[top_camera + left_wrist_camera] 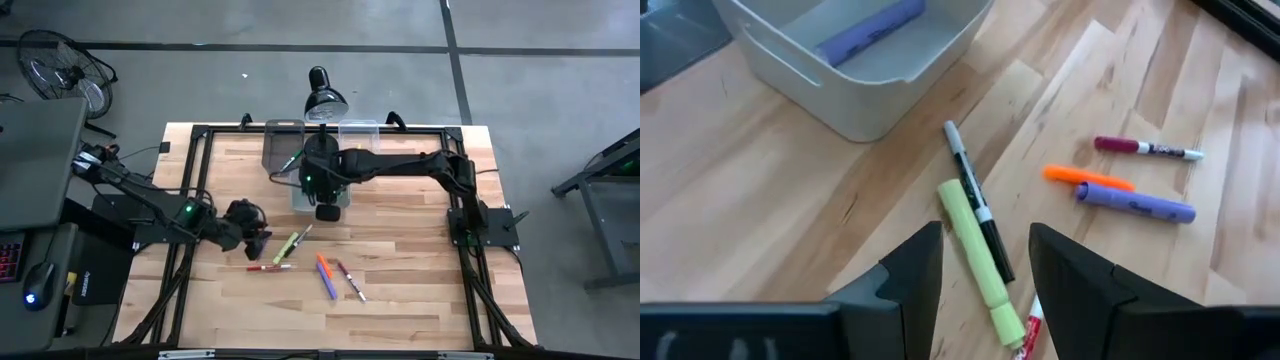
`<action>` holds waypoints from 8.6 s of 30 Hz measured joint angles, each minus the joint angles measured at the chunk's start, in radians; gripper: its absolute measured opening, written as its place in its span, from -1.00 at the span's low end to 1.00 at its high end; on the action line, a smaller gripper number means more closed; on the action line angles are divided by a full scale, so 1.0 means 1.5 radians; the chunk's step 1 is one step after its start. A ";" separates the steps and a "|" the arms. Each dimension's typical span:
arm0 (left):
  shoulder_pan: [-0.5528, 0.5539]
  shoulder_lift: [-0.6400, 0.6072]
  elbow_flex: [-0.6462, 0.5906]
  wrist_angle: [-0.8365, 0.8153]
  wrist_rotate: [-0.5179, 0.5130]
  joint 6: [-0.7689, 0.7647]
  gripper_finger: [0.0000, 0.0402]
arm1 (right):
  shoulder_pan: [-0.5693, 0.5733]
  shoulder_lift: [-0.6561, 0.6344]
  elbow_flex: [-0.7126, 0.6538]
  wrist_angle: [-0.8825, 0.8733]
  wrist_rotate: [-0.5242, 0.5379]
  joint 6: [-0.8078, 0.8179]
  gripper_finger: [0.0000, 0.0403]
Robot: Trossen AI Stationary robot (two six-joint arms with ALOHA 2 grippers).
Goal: Pick & Place Markers
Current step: Put the large green marker into the gray bin, then put the medium maroon marker into the black bin
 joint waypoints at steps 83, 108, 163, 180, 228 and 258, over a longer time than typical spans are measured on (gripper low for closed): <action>0.069 0.000 0.000 0.045 0.100 0.018 -0.26 | -0.019 0.089 -0.001 -0.001 -0.065 -0.009 -0.11; 0.068 0.005 0.000 0.055 0.145 0.089 -0.26 | 0.085 0.011 0.000 -0.123 -0.182 0.290 -0.10; 0.068 0.006 0.000 0.018 0.226 0.183 -0.26 | 0.343 -0.130 -0.367 0.172 -0.157 0.867 -0.10; 0.068 0.006 0.000 0.015 0.245 0.176 -0.26 | 0.343 -0.081 -0.386 0.236 -0.114 0.839 -0.10; 0.068 0.006 0.000 0.005 0.253 0.174 -0.26 | 0.409 -0.004 -0.380 0.213 0.028 0.689 -0.83; 0.068 0.006 0.000 0.005 0.262 0.180 -0.26 | 0.291 -0.199 -0.387 -0.016 0.089 0.808 -0.88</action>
